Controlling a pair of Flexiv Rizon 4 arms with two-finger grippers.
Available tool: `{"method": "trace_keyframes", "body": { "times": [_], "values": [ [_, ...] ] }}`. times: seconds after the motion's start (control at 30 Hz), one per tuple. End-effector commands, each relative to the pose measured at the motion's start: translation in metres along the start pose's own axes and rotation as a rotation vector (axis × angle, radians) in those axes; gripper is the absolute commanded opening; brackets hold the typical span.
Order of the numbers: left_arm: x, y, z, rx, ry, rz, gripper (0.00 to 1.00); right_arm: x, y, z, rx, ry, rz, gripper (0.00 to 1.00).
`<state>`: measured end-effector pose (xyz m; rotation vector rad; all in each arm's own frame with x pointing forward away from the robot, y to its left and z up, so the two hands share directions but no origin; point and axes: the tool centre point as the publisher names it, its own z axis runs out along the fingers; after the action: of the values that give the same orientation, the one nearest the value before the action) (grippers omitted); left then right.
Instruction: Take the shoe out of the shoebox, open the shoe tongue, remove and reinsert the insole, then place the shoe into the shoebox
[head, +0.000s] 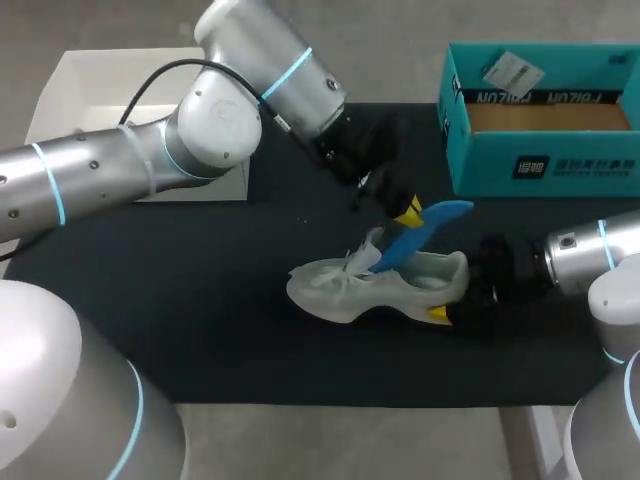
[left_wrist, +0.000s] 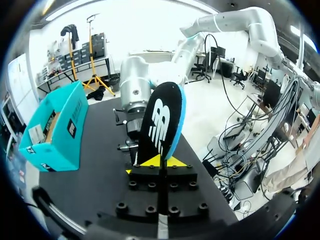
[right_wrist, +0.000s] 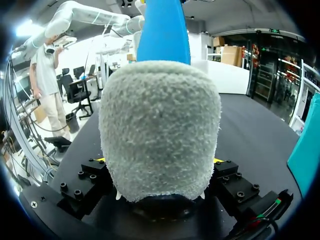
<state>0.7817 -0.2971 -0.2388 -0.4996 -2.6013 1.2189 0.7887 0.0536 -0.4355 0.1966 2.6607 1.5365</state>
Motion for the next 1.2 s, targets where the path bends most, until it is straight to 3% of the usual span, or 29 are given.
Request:
{"method": "trace_keyframes", "body": {
  "times": [0.03, 0.2, 0.27, 1.2],
  "values": [
    [0.007, -0.026, -0.022, 0.058, -0.006, 0.025, 0.0, 0.001, -0.002, 0.004, 0.003, -0.002, 0.0, 0.0],
    [0.013, -0.064, -0.046, 0.165, 0.028, 0.067, 0.0, 0.001, -0.002, 0.004, 0.003, -0.002, 0.0, 0.0],
    [0.019, -0.082, -0.056, 0.155, 0.025, 0.148, 0.0, 0.001, -0.002, 0.004, 0.003, -0.002, 0.0, 0.0],
    [0.019, -0.082, -0.056, 0.155, 0.025, 0.148, 0.0, 0.001, -0.002, 0.004, 0.003, -0.002, 0.0, 0.0]
  ]
}}
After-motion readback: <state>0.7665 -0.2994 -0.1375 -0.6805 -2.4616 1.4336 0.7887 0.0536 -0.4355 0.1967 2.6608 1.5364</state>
